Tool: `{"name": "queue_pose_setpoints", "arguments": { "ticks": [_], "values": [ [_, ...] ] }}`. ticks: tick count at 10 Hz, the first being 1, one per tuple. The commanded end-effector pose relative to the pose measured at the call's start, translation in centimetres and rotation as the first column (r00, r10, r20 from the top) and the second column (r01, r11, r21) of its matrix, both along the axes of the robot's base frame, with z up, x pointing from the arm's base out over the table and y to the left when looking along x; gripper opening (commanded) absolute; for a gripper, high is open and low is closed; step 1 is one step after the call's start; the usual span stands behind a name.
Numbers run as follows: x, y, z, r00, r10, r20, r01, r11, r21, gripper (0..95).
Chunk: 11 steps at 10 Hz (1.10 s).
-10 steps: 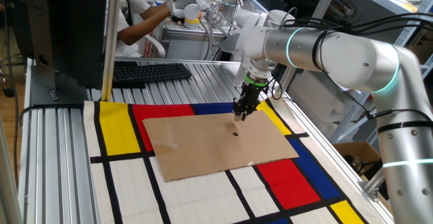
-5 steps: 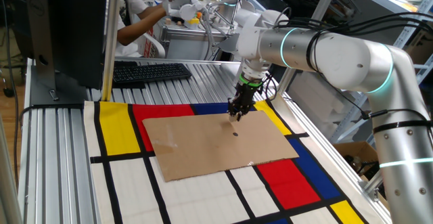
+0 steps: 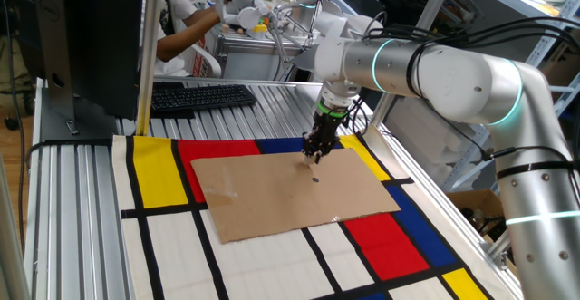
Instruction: Grab the block and place it at the designated location
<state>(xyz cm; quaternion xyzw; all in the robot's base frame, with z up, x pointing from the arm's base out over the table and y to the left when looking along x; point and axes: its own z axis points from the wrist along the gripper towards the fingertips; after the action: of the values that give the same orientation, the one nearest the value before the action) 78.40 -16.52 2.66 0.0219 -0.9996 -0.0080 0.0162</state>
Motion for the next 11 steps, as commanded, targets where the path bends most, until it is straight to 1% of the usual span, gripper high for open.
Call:
{"name": "queue_pose_setpoints", "arguments": {
  "ticks": [1,3,4,5,6,7,8,10,11],
  "values": [
    [-0.11,0.07,-0.25,1.000,-0.008,0.004,0.008,1.000,-0.002,0.0],
    [-0.11,0.06,-0.29,1.000,-0.011,0.007,0.011,1.000,0.001,0.0],
    [-0.11,0.06,-0.30,1.000,-0.019,0.004,0.019,1.000,0.001,0.0],
    [-0.11,0.06,-0.30,1.000,-0.032,-0.001,0.032,1.000,-0.001,19.0],
    [-0.11,0.06,-0.30,0.999,-0.043,0.003,0.043,0.999,-0.009,57.0],
    [-0.11,0.06,-0.30,0.999,-0.044,0.002,0.044,0.999,-0.010,57.0],
    [-0.11,0.06,-0.30,0.999,-0.046,0.001,0.046,0.999,-0.009,76.0],
    [-0.11,0.06,-0.31,0.999,-0.051,0.001,0.051,0.999,-0.008,76.0],
    [-0.11,0.06,-0.30,0.999,-0.053,0.000,0.053,0.999,-0.009,95.0]
  ]
}}
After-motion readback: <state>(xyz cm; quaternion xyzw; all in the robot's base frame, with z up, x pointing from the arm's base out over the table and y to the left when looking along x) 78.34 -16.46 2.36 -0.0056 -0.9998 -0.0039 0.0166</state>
